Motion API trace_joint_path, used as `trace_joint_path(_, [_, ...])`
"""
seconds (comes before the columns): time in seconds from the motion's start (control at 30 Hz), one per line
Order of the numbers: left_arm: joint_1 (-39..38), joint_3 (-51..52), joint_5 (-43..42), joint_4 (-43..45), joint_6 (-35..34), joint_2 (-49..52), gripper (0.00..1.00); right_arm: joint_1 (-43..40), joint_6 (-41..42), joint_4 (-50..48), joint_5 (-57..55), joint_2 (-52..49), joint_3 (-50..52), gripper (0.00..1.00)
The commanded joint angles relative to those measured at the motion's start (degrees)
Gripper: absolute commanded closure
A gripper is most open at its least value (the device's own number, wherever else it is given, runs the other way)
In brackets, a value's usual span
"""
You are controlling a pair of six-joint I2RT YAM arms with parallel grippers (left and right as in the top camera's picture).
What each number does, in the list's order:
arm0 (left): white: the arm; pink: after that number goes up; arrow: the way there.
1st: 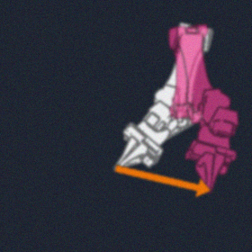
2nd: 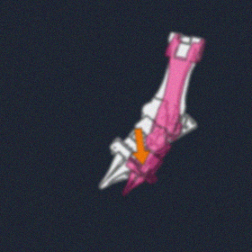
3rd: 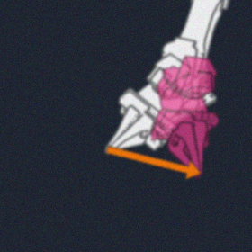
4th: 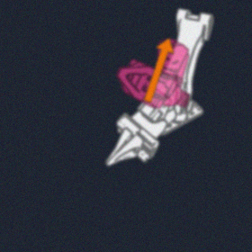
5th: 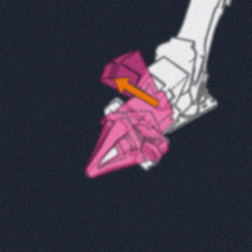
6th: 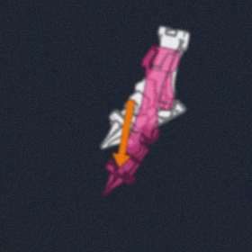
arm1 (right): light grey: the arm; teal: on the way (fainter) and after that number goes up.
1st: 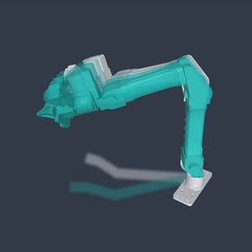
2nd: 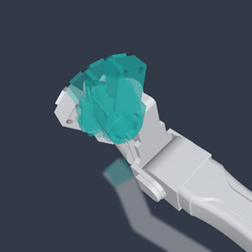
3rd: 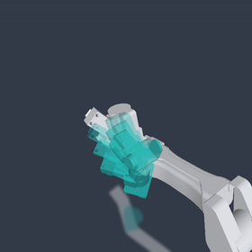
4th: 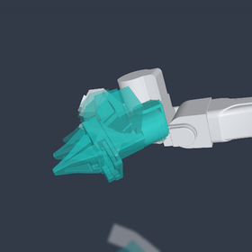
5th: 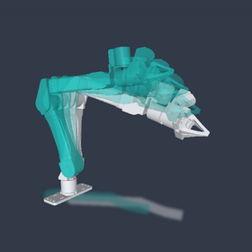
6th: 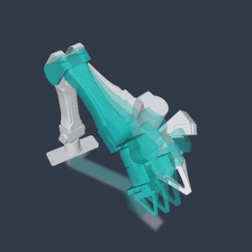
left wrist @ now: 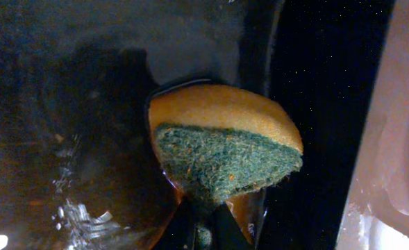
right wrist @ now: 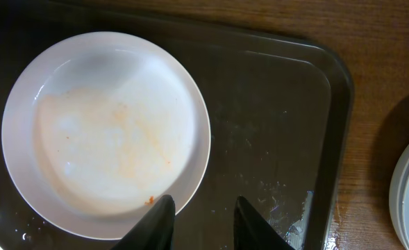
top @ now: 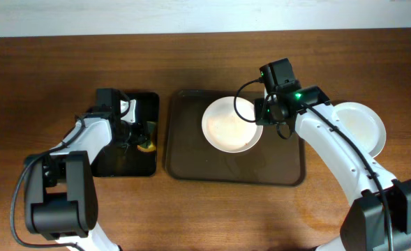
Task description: Clean dirty plates on tray and stack at the side
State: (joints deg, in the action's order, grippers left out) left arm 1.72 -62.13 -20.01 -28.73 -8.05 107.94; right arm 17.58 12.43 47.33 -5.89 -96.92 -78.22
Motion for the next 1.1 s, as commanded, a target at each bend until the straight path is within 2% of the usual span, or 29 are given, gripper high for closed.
trace_joint_path(0.0, [-1.8,0.6,-0.4,-1.1,3.0,0.9,1.0,0.3,0.2,0.0,0.1,-0.5,-0.8,0.71])
trace_joint_path(0.17, [-7.1,-1.2,-0.2,-0.7,2.9,0.9,1.0,0.3,0.3,0.0,0.1,-0.5,-0.8,0.71])
trace_joint_path(0.27, [-7.2,-4.8,3.4,-2.8,1.7,0.9,0.93,0.3,0.3,0.0,0.2,-0.5,-0.8,0.71])
trace_joint_path(0.33, [-7.2,-9.2,9.5,-8.5,1.7,0.8,0.72,0.3,0.3,-0.2,1.0,-0.5,-0.8,0.71])
trace_joint_path(0.47, [-7.2,-14.1,13.9,-15.0,1.2,-0.7,0.56,-3.3,0.5,-1.1,8.6,-0.9,-0.8,0.7])
trace_joint_path(0.5, [-7.2,-14.8,16.6,-16.2,0.1,-2.2,0.47,-5.7,0.4,-1.1,11.5,-1.2,-0.8,0.67])
trace_joint_path(0.53, [-7.2,-14.9,16.8,-16.5,-0.2,-4.3,0.08,-8.4,0.1,-1.1,14.8,-2.1,-0.8,0.64])
trace_joint_path(0.57, [-7.2,-14.9,16.8,-16.9,-0.2,-5.1,0.0,-9.6,-0.9,-1.0,17.0,-3.0,-0.8,0.64])
trace_joint_path(0.7, [-7.2,-14.8,16.6,-20.4,-0.3,-6.0,0.0,-10.4,-1.5,-1.5,20.1,-8.7,-0.7,0.64])
trace_joint_path(0.87, [-7.3,-14.8,16.3,-20.7,-0.3,-6.0,0.0,-9.6,-1.5,-2.1,20.7,-17.6,-0.7,0.65])
trace_joint_path(0.97, [-7.3,-14.8,16.4,-20.7,-0.3,-6.0,0.0,-9.6,-1.4,-2.1,20.5,-20.9,-0.7,0.74])
trace_joint_path(1.03, [-7.3,-14.8,16.4,-20.9,-0.3,-6.0,0.0,-9.6,-1.4,-2.0,20.7,-21.5,-0.7,0.92])
trace_joint_path(1.07, [-7.3,-14.8,16.4,-21.0,-0.2,-6.0,0.0,-9.6,-1.4,-1.9,20.8,-21.4,-0.8,0.96])
